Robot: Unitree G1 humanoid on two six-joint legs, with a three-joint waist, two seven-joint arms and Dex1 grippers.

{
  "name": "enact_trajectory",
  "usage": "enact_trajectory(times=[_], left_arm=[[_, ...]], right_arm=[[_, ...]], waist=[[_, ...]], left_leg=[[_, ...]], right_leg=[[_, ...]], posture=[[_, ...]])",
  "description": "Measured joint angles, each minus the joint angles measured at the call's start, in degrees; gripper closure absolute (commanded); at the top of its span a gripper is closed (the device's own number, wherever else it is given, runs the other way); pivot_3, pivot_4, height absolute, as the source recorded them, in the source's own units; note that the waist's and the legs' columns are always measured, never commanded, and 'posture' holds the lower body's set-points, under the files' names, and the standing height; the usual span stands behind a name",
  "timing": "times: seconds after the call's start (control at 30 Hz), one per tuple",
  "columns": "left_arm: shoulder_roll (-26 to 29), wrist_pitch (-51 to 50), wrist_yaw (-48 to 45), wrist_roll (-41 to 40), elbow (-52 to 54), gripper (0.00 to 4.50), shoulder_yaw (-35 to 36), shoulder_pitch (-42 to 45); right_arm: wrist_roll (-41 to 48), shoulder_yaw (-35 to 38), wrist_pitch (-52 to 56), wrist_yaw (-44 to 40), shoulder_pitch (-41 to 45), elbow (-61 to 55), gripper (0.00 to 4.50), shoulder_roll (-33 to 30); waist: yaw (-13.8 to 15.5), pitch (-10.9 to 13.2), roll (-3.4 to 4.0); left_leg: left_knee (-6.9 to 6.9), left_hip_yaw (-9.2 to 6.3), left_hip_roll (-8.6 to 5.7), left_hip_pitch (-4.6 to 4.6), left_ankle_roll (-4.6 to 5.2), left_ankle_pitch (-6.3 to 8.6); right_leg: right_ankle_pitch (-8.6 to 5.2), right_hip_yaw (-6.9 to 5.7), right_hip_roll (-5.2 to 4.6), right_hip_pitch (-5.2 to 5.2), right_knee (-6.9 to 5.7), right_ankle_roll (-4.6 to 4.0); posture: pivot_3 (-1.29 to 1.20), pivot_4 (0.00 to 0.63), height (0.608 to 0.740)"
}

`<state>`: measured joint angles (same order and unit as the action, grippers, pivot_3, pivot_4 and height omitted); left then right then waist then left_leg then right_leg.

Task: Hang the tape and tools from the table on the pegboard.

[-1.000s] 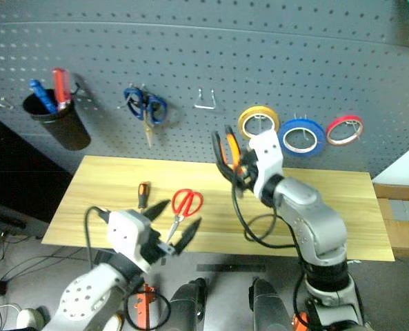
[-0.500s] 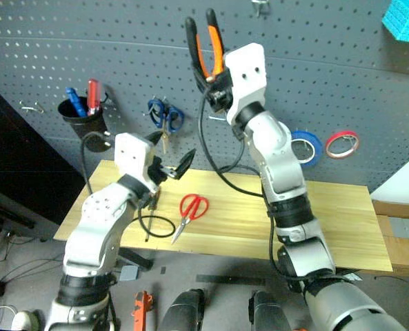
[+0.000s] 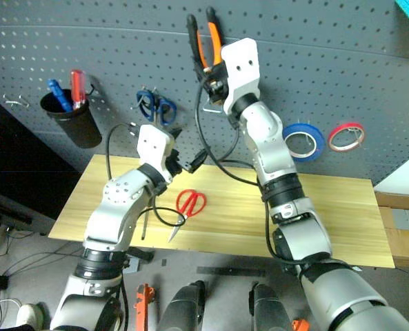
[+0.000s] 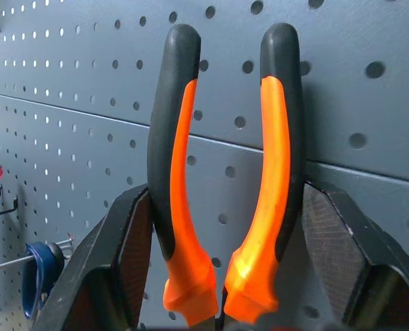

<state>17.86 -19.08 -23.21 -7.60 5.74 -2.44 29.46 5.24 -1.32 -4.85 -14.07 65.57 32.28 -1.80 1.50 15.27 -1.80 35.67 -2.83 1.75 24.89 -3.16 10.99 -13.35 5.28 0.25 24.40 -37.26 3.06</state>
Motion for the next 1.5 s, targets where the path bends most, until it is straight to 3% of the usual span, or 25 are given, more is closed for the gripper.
enact_trajectory(times=[0.53, 0.73, 0.97, 1.1, 1.27, 1.37, 1.5], left_arm=[[-0.02, -1.35, 0.01, 0.02, -0.07, 0.0, -0.51, -0.63], [0.0, -2.08, 0.05, 0.02, 0.83, 0.0, -0.58, -0.75], [-0.34, -2.1, 0.09, 0.02, 0.83, 0.0, -0.68, -0.73], [-0.61, -2.09, 0.17, 0.03, 0.94, 0.0, -0.8, -0.9], [-0.76, -4.87, 2.7, 0.22, 6.68, 0.0, -0.66, -7.76], [-0.74, -7.95, 5.87, 2.24, 11.34, 0.0, -0.69, -13.24], [-1.92, -13.59, 11.39, 5.66, 12.93, 0.0, -0.68, -18.63]], right_arm=[[-0.61, 0.04, -9.54, 1.85, 1.33, 10.38, 1.83, 2.74], [-1.91, -0.62, -10.44, 1.83, 0.8, 10.81, 0.03, 3.22], [-1.92, -0.73, -7.52, 1.66, -1.46, 7.13, 0.03, 2.79], [-1.82, -1.18, -2.05, 0.39, -6.05, -0.82, 0.03, 1.4], [0.85, -3.23, 14.91, -5.74, -18.54, -22.5, 0.03, -4.1], [3.92, -6.3, 24.8, -11.41, -28.44, -38.06, 0.03, -10.19], [7.13, -8.06, 30.51, -17.57, -39.95, -49.66, 0.03, -17.21]], waist=[[0.03, 2.63, 0.07], [0.14, 2.77, 0.09], [0.3, 2.8, 0.12], [0.26, 2.81, 0.13], [-0.2, 2.83, 0.15], [-0.39, 2.83, 0.15], [-0.72, 2.95, 0.16]], left_leg=[[0.31, -0.13, -0.06, -0.05, 0.0, -0.01], [0.31, -0.15, -0.07, -0.05, -0.01, -0.02], [0.31, -0.19, -0.08, -0.05, -0.12, -0.11], [0.23, -0.17, -0.1, -0.02, -0.12, -0.11], [0.05, -0.11, -0.16, 0.12, -0.16, -0.08], [0.0, -0.15, -0.14, 0.21, -0.18, -0.04], [0.03, -0.15, -0.16, 0.2, -0.18, -0.04]], right_leg=[[-0.09, -0.01, 0.0, 0.03, -0.59, 0.06], [-0.13, -0.03, 0.0, 0.03, -0.6, 0.11], [-0.26, -0.03, -0.01, 0.02, -0.58, 0.31], [-0.29, -0.04, -0.07, 0.03, -0.5, 0.28], [-0.33, 0.0, -0.25, 0.19, -0.42, 0.14], [-0.5, -0.05, -0.27, 0.32, -0.48, 0.05], [-0.75, -0.03, -0.25, 0.32, -0.52, 0.39]], posture=[[0.26, 0.336, 0.74], [0.25, 0.339, 0.74], [0.2, 0.326, 0.74], [0.17, 0.324, 0.74], [0.12, 0.325, 0.74], [0.11, 0.331, 0.74], [0.09, 0.346, 0.74]])
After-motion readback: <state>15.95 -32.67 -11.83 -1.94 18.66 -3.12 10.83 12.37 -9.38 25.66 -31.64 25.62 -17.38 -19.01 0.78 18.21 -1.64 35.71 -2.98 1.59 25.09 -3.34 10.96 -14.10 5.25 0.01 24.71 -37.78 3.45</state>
